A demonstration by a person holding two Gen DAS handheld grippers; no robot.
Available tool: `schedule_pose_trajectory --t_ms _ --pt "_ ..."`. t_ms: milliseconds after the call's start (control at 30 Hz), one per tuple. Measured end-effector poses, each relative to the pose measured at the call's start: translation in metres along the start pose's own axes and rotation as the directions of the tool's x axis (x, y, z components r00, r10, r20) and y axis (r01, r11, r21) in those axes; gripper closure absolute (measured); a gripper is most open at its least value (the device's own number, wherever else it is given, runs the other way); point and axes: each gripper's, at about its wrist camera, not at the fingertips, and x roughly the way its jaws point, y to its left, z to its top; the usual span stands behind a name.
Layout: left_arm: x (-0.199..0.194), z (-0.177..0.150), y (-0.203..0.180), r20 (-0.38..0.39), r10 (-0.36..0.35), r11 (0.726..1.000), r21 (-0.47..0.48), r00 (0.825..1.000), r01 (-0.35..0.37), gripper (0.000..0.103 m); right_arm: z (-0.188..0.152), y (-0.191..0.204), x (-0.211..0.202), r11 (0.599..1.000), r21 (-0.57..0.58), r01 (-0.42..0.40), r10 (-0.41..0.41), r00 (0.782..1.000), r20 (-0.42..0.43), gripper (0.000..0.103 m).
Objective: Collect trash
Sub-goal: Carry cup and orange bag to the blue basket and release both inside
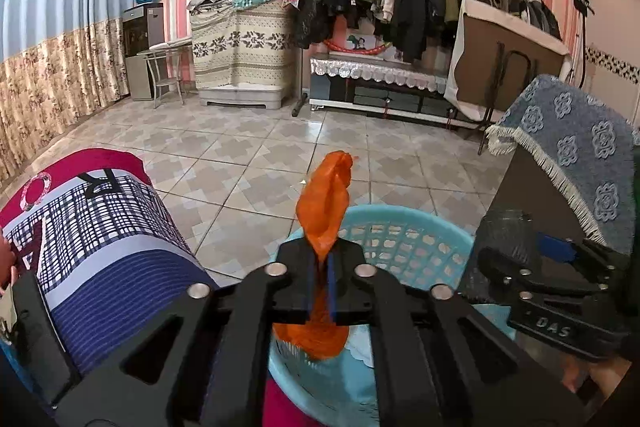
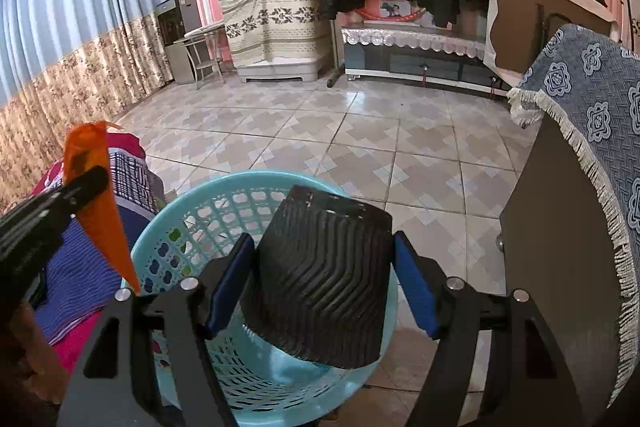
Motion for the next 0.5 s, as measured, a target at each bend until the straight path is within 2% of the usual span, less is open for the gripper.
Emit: schedule_pose_trajectory --t_ms 67,133,200,267,333,500 --pt "0.002 -0.002 0.002 -0.01 0.019 1.0 -0.004 1.0 -0.019 0.055 0.0 0.0 0.002 1.0 0.002 -0.002 0.002 1.0 -0.004 0.034" --pt "-0.001 -0.004 0.007 -0.001 0.049 0.999 -0.02 0.999 -0.049 0.039 0.001 0.002 0.002 1.0 -0.002 -0.002 0.002 1.0 -0.003 0.034" --pt "-0.006 -0.007 0.017 0.003 0.079 0.996 -0.029 0.997 -0.079 0.033 0.001 0.006 0.002 1.0 -0.008 -0.006 0.006 1.0 -0.006 0.034" --pt "-0.013 -0.009 0.03 0.002 0.104 0.994 -0.045 0.995 -0.104 0.021 0.0 0.009 0.004 1.0 -0.014 -0.006 0.006 1.0 -0.011 0.034" --pt "-0.022 -0.014 0.043 0.011 0.146 0.988 -0.058 0.989 -0.146 0.014 0.0 0.014 0.005 1.0 -0.024 -0.008 0.008 1.0 -0.016 0.034" --pt "-0.044 -0.025 0.07 0.014 0.237 0.97 -0.058 0.971 -0.236 0.011 -0.004 0.029 0.014 0.999 -0.04 -0.012 0.011 0.999 -0.036 0.033"
